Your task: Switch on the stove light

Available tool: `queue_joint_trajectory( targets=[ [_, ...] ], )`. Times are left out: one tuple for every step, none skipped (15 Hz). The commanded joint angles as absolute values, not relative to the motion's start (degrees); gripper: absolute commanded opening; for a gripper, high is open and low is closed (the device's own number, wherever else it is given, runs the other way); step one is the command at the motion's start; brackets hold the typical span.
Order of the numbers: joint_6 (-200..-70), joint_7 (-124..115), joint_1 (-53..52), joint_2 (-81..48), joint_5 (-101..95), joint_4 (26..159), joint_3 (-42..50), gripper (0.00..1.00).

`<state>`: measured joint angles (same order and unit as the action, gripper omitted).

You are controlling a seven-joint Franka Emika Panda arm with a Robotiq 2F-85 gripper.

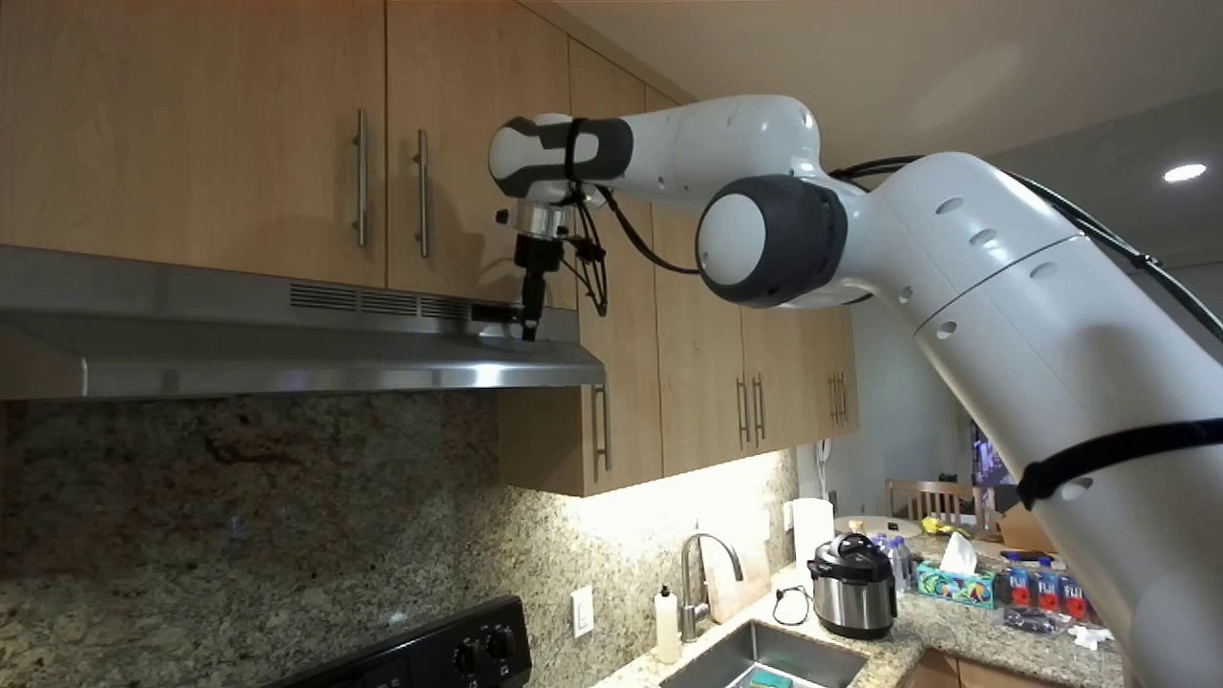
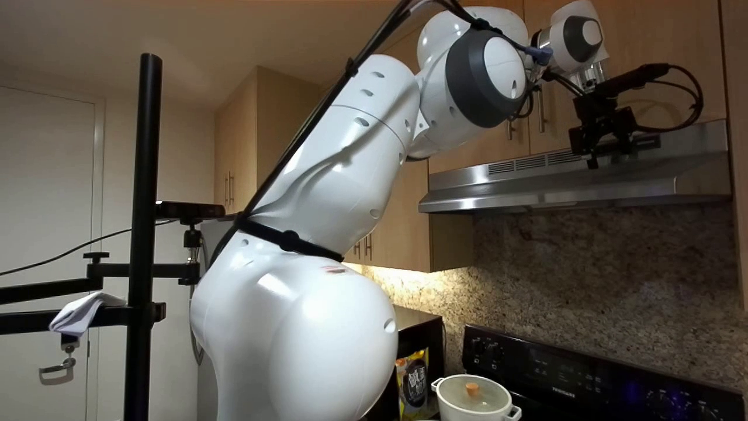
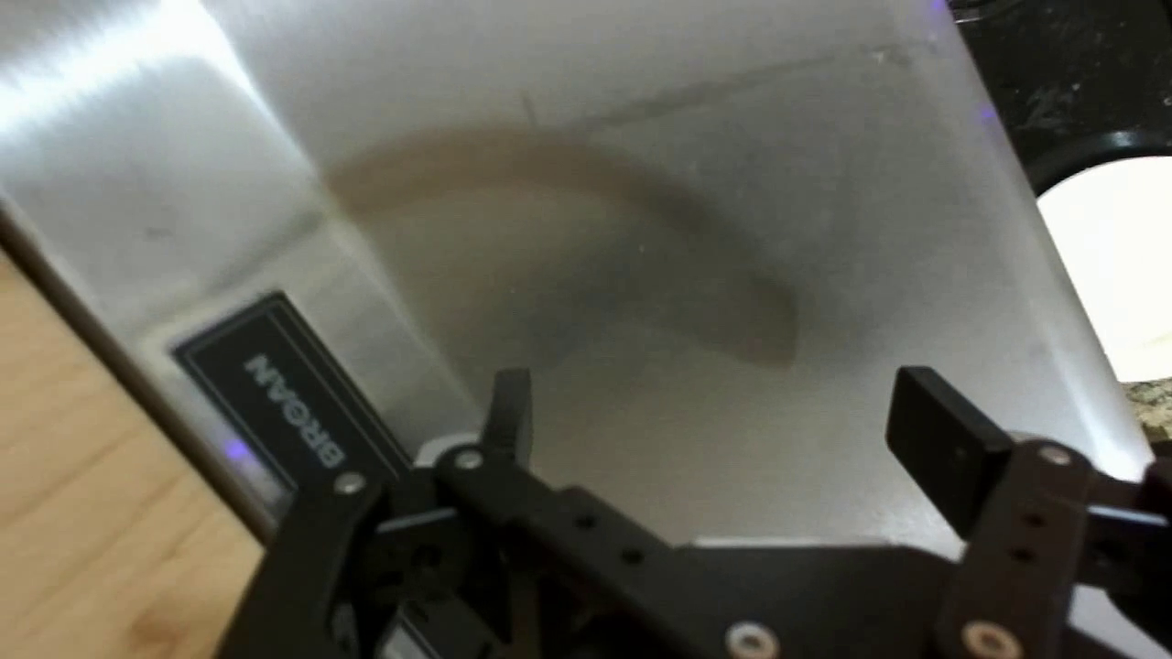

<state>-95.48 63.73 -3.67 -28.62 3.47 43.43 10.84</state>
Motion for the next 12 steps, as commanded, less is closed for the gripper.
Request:
queue_joint_trajectory(
  targets=[
    [-93.7, 62.0, -3.2, -30.5, 2.6, 38.9, 12.3, 1.0],
    [-93.6, 62.2, -3.1, -30.7, 2.9, 38.4, 12.5, 1.0],
    [-93.5, 62.3, -3.0, -30.9, 3.0, 37.7, 12.6, 1.0],
    [-93.5, 62.4, -3.0, -31.2, 3.1, 37.1, 12.7, 1.0],
    [-93.4, 62.5, -3.1, -31.4, 3.1, 36.5, 12.8, 1.0],
    [-93.5, 62.7, -3.1, -31.5, 3.0, 36.1, 12.9, 1.0],
    [-93.5, 62.8, -3.1, -31.6, 3.1, 35.8, 12.9, 1.0],
    [-93.5, 62.8, -3.1, -31.8, 3.1, 35.4, 12.9, 1.0],
    [-93.8, 62.9, -3.1, -32.0, 3.2, 35.1, 12.8, 1.0],
    [-93.9, 63.1, -3.2, -32.2, 3.3, 34.7, 12.8, 1.0],
    [-94.0, 63.3, -3.3, -32.4, 3.2, 34.3, 12.7, 1.0],
    [-94.0, 63.4, -3.4, -32.7, 3.1, 33.9, 12.7, 1.0]
  ],
)
